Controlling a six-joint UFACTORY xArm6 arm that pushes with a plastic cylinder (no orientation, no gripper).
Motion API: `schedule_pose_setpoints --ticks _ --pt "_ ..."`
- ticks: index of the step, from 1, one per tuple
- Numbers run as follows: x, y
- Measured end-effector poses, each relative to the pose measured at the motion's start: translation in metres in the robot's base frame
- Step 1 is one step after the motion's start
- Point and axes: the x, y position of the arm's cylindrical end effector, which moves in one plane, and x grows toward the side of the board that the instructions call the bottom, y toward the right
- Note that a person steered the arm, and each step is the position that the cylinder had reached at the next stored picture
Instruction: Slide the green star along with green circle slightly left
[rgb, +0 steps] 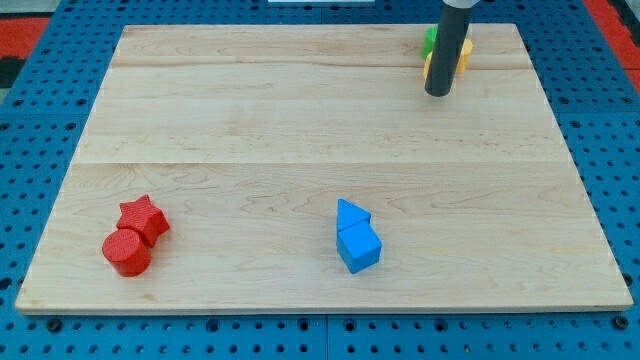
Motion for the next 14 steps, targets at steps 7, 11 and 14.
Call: schedule_pose_setpoints --ticks 7,11,14 --pt "-0.027 0.198" --pt "-0.110 0.196" --pt "-0.114 0.077"
